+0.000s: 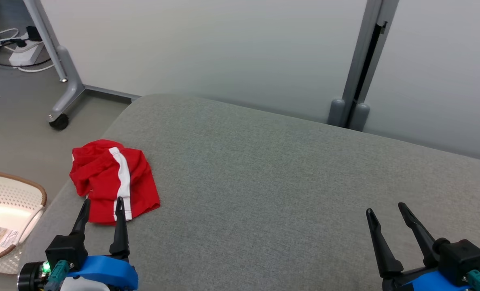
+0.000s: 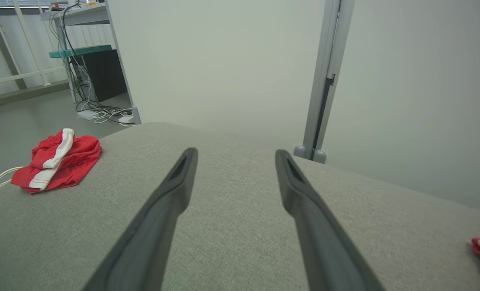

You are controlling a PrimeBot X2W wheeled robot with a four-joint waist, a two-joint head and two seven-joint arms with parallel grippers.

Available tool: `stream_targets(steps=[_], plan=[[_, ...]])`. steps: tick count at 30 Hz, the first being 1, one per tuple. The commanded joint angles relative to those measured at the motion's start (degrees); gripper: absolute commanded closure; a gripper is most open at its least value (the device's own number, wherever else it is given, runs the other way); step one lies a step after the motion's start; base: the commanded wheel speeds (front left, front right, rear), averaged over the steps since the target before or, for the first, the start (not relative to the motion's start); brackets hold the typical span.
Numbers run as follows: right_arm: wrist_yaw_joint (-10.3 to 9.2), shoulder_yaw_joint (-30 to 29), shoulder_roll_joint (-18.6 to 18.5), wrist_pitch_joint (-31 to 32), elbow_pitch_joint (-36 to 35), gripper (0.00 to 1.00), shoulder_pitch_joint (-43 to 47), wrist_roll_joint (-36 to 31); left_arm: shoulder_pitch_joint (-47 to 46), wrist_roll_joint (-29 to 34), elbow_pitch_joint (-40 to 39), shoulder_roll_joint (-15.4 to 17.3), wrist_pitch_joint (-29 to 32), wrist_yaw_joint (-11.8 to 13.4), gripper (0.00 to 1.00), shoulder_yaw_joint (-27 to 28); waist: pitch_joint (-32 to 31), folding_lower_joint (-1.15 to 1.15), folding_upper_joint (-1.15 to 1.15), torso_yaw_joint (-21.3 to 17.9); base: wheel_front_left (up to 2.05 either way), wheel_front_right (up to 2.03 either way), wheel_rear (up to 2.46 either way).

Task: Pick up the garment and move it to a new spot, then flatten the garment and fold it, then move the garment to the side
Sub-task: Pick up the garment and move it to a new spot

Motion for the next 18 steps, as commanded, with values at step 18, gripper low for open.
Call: stream_targets(steps=[18], plan=[[-0.02,0.0,-4.7,5.9,-6.6,0.0,-5.9,-1.3,-18.0,-3.2,21.1,-2.2,-0.7,-3.8,0.0,2.9,17.3,-0.01,-0.01,1.1,0.0,0.0,0.0]])
